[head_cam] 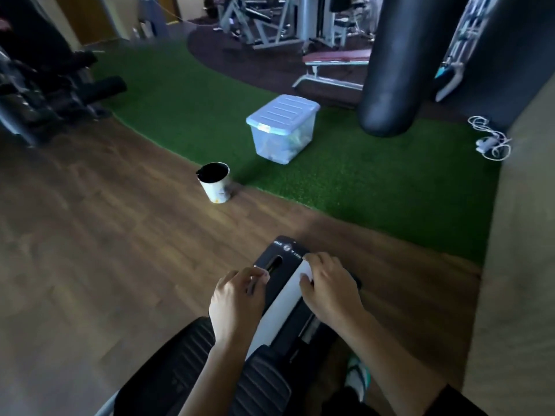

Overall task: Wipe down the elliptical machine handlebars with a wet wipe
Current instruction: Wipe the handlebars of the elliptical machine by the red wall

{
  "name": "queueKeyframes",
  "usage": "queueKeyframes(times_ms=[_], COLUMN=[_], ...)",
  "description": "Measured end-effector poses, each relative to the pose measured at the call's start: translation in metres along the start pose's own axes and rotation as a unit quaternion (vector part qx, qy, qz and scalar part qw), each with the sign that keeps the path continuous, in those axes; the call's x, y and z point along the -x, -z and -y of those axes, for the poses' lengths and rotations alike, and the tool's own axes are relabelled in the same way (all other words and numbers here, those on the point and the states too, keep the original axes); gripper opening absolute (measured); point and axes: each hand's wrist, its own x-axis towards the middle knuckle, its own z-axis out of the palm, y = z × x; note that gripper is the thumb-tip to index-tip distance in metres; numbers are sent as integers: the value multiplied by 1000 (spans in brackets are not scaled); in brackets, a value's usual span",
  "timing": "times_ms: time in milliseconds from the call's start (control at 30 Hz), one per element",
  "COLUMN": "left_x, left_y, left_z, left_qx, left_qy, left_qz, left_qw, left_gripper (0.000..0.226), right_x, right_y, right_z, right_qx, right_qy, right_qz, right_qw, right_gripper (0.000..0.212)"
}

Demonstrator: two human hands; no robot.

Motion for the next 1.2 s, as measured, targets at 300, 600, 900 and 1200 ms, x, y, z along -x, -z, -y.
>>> queueKeyframes(times_ms=[300, 600, 900, 1200], left_x=[-151, -304, -428, -651], left_y=[-172, -302, -349, -355], left_z=[-82, -210, -234, -178], left_qx=[10, 21, 13, 2], left_qy=[19, 62, 96, 138], left_qz=[-1, -11, -45, -108], left_qw=[1000, 998, 994, 984], left_gripper=[7, 5, 6, 8], right_x=[-178, -362, -512, -744], right_y=[29, 124, 132, 99], right_z=[-158, -273, -294, -217], right_qx=[24, 75, 65, 96], right_qy=[-20, 41, 68, 182], right_qz=[7, -8, 47, 68], right_qw=[999, 996, 994, 976], right_gripper=[42, 36, 46, 47])
